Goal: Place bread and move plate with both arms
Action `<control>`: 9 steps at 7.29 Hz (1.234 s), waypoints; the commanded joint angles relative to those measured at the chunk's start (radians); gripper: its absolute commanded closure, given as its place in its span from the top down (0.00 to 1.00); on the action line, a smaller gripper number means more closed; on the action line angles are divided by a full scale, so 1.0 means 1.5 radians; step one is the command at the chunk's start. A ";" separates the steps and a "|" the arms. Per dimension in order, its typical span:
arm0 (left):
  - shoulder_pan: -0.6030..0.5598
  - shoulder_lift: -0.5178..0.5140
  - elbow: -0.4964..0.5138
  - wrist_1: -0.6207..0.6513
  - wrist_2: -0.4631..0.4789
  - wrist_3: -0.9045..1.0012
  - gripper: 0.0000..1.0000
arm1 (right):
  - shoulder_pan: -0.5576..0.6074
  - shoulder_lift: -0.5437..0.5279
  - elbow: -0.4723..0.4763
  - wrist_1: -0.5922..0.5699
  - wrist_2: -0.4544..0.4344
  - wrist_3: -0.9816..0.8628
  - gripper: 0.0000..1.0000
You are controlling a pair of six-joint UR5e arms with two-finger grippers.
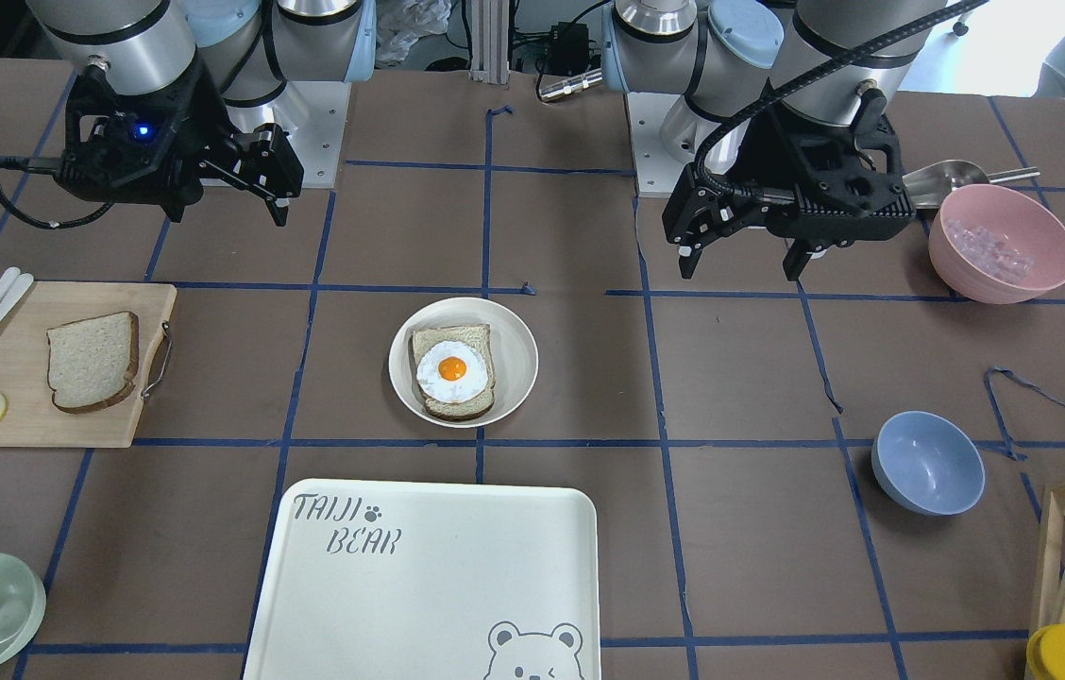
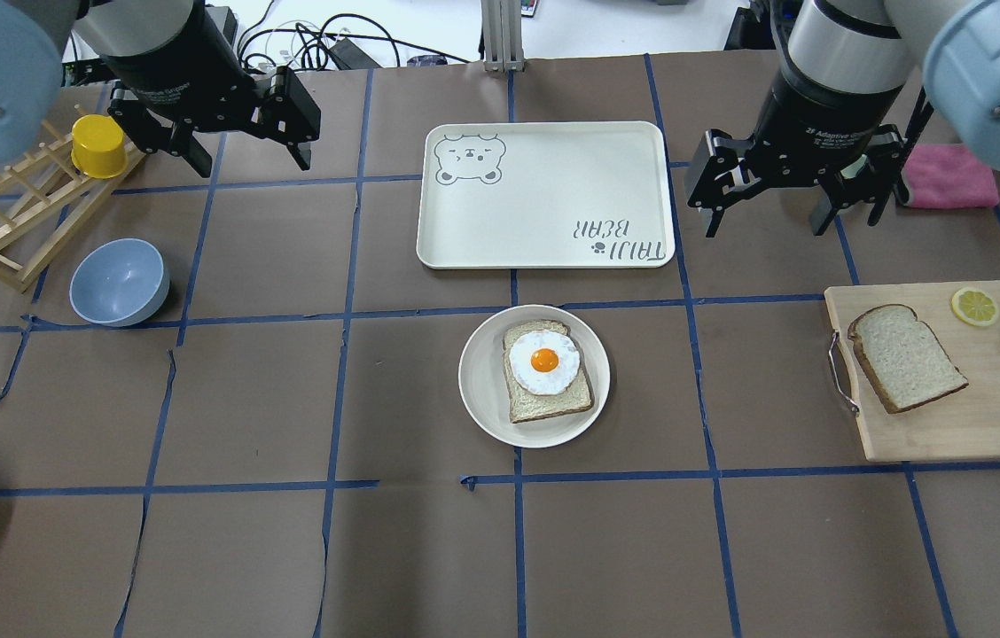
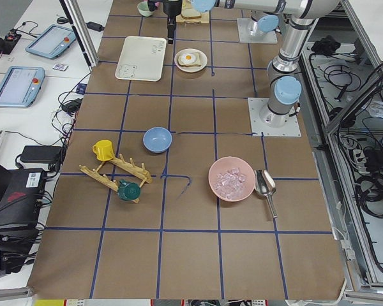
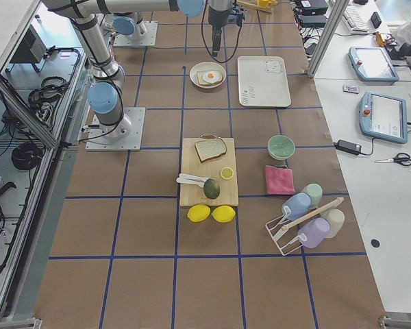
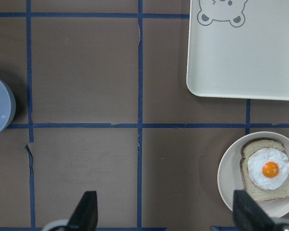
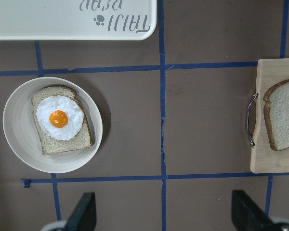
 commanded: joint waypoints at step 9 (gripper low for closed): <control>0.000 0.001 0.000 -0.002 0.001 0.000 1.00 | -0.003 -0.014 0.001 -0.006 0.019 0.006 1.00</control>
